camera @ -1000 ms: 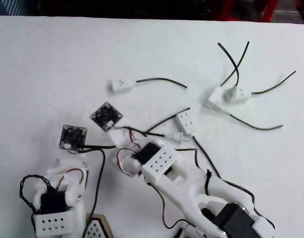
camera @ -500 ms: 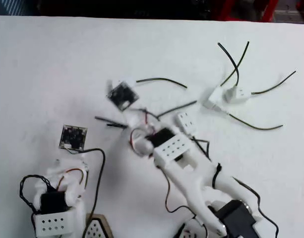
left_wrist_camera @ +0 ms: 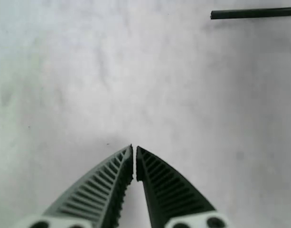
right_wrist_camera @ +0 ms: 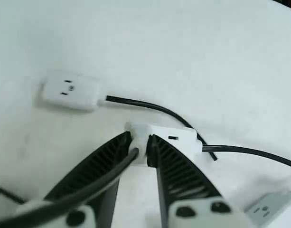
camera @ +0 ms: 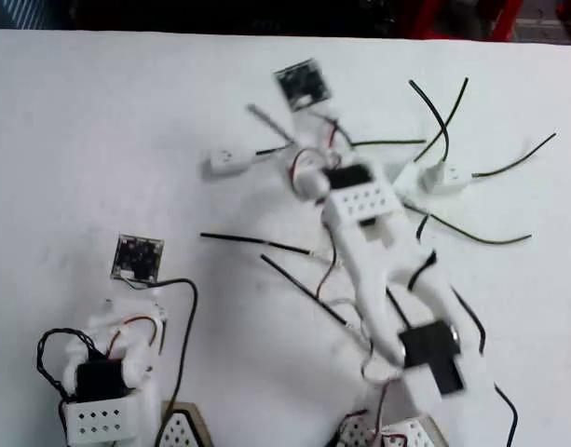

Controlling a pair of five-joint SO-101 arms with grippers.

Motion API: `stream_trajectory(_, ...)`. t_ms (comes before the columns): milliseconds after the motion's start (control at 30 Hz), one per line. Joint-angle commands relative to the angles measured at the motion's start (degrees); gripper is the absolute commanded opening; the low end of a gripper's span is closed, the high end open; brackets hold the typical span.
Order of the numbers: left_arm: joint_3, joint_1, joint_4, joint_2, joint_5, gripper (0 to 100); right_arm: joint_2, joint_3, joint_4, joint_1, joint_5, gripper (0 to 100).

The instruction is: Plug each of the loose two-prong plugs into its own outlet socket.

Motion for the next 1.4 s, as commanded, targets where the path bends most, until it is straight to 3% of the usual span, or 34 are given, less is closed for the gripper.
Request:
stream_trajectory(0, -0.35, -0.04, 0.26, -0.75, 0.44, 3, 4.7, -8.7, -0.48, 3.56, 0.44, 1.8)
stream_trajectory(333, -0.35, -0.04, 0.26, -0.75, 0.44, 3, 13.41, -16.62, 0.48, 9.89, 0.44, 2.2)
stream_trajectory(533, -0.35, -0.04, 0.26, -0.75, 0.44, 3, 10.77, -20.48, 14.55, 9.45, 0.35, 13.9)
stream_trajectory(767, -0.35, -0.04, 0.26, -0.75, 0.44, 3, -3.47, -22.24, 30.2, 7.34, 0.35, 14.5)
stream_trajectory(967, -0.35, -0.04, 0.26, -0.75, 0.44, 3, -13.85, -15.74, 38.2, 3.65, 0.35, 14.7)
stream_trajectory(1367, -0.35, -0.04, 0.26, -0.75, 0.44, 3, -33.36, 6.42, 38.46, -4.18, 0.35, 14.8)
